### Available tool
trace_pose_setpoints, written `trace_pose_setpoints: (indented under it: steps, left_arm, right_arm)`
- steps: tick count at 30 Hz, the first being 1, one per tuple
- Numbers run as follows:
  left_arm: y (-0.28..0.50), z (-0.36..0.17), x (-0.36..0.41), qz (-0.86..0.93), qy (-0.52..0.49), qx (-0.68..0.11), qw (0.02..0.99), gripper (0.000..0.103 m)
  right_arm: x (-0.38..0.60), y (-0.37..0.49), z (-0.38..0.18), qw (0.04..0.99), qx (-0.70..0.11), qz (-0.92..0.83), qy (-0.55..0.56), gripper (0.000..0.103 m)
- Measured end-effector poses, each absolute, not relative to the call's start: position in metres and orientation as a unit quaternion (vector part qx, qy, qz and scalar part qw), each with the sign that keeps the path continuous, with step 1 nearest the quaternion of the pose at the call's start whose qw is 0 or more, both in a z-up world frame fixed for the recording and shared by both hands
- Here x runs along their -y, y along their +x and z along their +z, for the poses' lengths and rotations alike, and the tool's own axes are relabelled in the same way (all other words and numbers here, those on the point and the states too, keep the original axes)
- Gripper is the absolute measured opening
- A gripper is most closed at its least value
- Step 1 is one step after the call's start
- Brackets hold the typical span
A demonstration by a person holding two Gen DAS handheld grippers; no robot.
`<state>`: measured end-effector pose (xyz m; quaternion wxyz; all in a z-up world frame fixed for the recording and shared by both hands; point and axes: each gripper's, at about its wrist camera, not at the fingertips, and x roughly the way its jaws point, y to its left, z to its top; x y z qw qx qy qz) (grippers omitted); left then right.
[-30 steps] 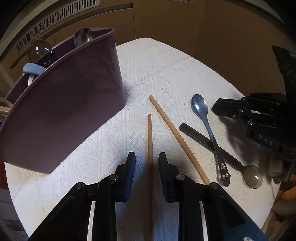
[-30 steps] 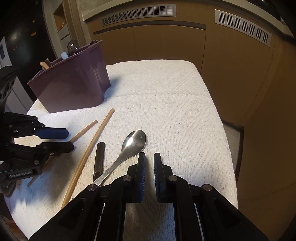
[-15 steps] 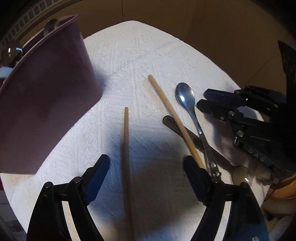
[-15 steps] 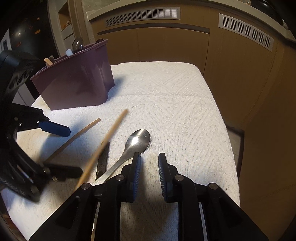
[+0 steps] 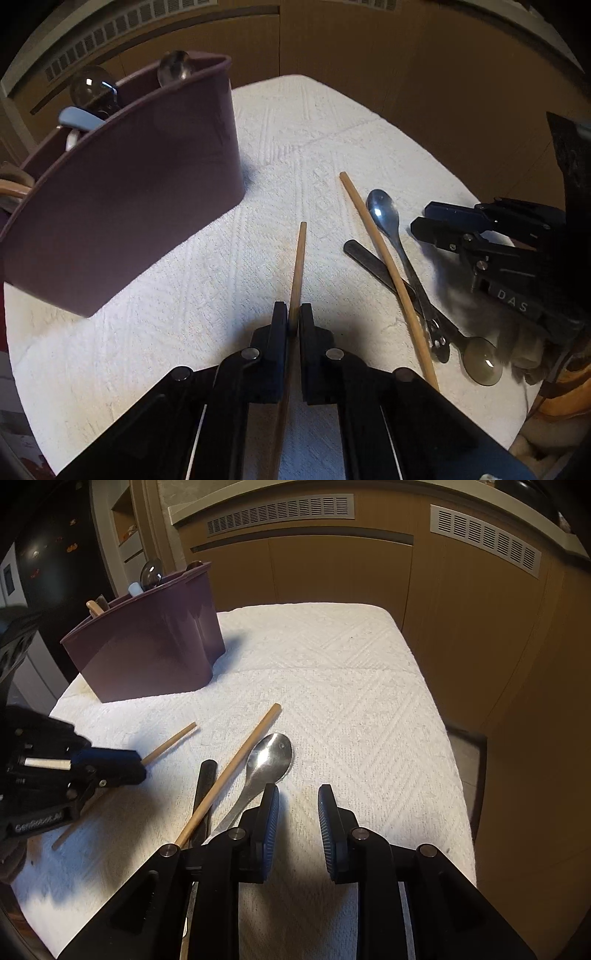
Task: Organize utensils
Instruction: 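Grasp a wooden chopstick with the left tool while the right tool reaches toward the other chopstick, then grasp the second wooden chopstick with the right tool while the left tool holds its chopstick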
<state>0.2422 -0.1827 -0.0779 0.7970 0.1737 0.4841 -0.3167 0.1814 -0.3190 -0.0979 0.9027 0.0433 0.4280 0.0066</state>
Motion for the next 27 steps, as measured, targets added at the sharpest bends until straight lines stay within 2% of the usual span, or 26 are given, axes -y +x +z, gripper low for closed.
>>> trace_pose_setpoints:
  steps: [6, 17, 21, 24, 26, 27]
  left_arm:
    - [0.223, -0.035, 0.137, -0.302, 0.082, -0.416, 0.854, 0.004]
    - [0.202, 0.002, 0.041, -0.266, -0.010, -0.361, 0.894, 0.003]
    - [0.202, 0.000, 0.026, -0.271, -0.017, -0.366, 0.890, 0.003]
    - [0.207, -0.018, 0.037, -0.289, -0.001, -0.407, 0.867, 0.005]
    - [0.207, -0.034, 0.050, -0.300, 0.022, -0.435, 0.849, 0.017]
    - [0.207, -0.042, 0.058, -0.304, 0.037, -0.445, 0.841, 0.018]
  right_arm:
    - [0.325, 0.175, -0.092, 0.899, -0.433, 0.012, 0.066, 0.025]
    - [0.297, 0.206, -0.080, 0.894, -0.445, 0.013, 0.045, 0.025]
    - [0.289, 0.217, -0.090, 0.885, -0.465, -0.011, 0.029, 0.025]
    - [0.288, 0.219, -0.089, 0.884, -0.466, -0.021, 0.030, 0.025]
    - [0.289, 0.217, -0.086, 0.887, -0.461, -0.019, 0.033, 0.026]
    - [0.290, 0.215, -0.085, 0.889, -0.457, -0.019, 0.031, 0.027]
